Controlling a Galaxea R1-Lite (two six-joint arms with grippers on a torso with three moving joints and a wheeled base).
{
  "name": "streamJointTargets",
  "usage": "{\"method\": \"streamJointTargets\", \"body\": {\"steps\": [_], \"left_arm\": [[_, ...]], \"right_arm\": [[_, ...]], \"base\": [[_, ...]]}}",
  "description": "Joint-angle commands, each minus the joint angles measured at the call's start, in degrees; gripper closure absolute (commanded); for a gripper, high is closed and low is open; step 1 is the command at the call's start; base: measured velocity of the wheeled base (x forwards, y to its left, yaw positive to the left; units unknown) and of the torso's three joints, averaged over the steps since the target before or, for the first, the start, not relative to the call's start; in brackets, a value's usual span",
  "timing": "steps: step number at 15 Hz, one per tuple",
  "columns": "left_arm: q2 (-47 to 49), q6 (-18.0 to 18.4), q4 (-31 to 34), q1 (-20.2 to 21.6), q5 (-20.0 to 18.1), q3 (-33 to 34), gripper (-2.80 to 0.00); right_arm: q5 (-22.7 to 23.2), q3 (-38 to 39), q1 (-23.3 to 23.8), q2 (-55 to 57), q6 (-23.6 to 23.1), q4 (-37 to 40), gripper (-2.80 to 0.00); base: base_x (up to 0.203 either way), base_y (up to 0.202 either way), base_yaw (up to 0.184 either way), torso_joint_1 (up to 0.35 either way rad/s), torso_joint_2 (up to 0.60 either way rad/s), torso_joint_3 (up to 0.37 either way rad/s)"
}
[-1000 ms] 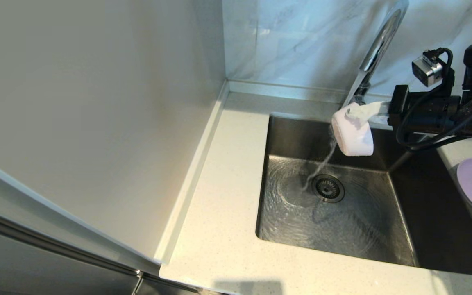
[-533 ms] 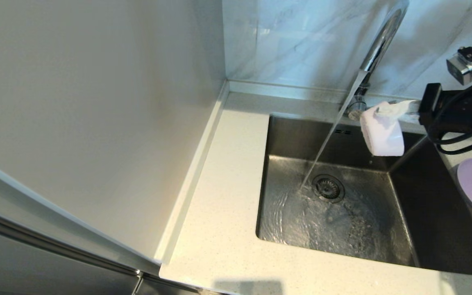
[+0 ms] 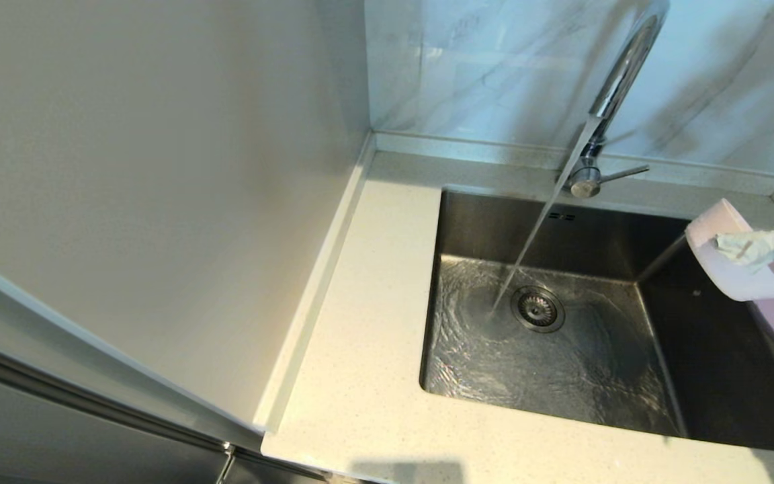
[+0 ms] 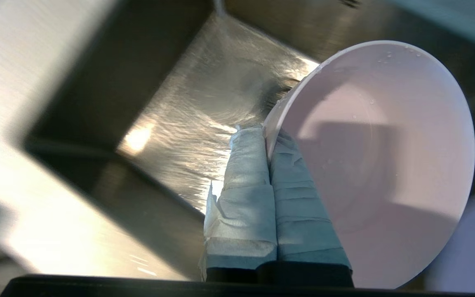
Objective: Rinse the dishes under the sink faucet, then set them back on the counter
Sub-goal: Place the bowl on the table
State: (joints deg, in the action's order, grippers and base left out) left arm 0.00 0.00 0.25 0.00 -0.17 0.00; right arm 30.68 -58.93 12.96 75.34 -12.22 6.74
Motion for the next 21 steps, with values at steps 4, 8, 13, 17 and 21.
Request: {"method": "streamJointTargets", "body": {"steps": [4, 8, 13, 17, 21], "left_arm": [[0.0, 0.0, 0.0, 0.0, 0.0, 0.0, 0.00], [0.0, 0.0, 0.0, 0.0, 0.0, 0.0, 0.00], [0.0, 0.0, 0.0, 0.0, -0.1, 0.0, 0.00], [0.0, 0.0, 0.0, 0.0, 0.0, 0.0, 0.00], [0.0, 0.0, 0.0, 0.0, -0.1, 0.0, 0.00]], "right_arm": [[-16.3, 1.6, 0.2, -2.2, -25.2, -0.5, 0.00], [-25.8, -1.7, 1.7, 5.0, -25.8, -0.1, 0.00], [-26.6, -16.7, 1.8, 22.8, -24.3, 0.7, 0.00], [-28.8, -28.1, 4.2, 34.4, -23.8, -4.3, 0.00], [-31.7, -32.6, 6.5, 41.7, -25.0, -14.8, 0.00]], "base": [[0.000, 0.000, 0.000, 0.000, 0.00, 0.000], [0.000, 0.000, 0.000, 0.000, 0.00, 0.000], [0.000, 0.000, 0.000, 0.000, 0.00, 0.000], [0.000, 0.000, 0.000, 0.000, 0.00, 0.000], [0.000, 0.000, 0.000, 0.000, 0.00, 0.000]]}}
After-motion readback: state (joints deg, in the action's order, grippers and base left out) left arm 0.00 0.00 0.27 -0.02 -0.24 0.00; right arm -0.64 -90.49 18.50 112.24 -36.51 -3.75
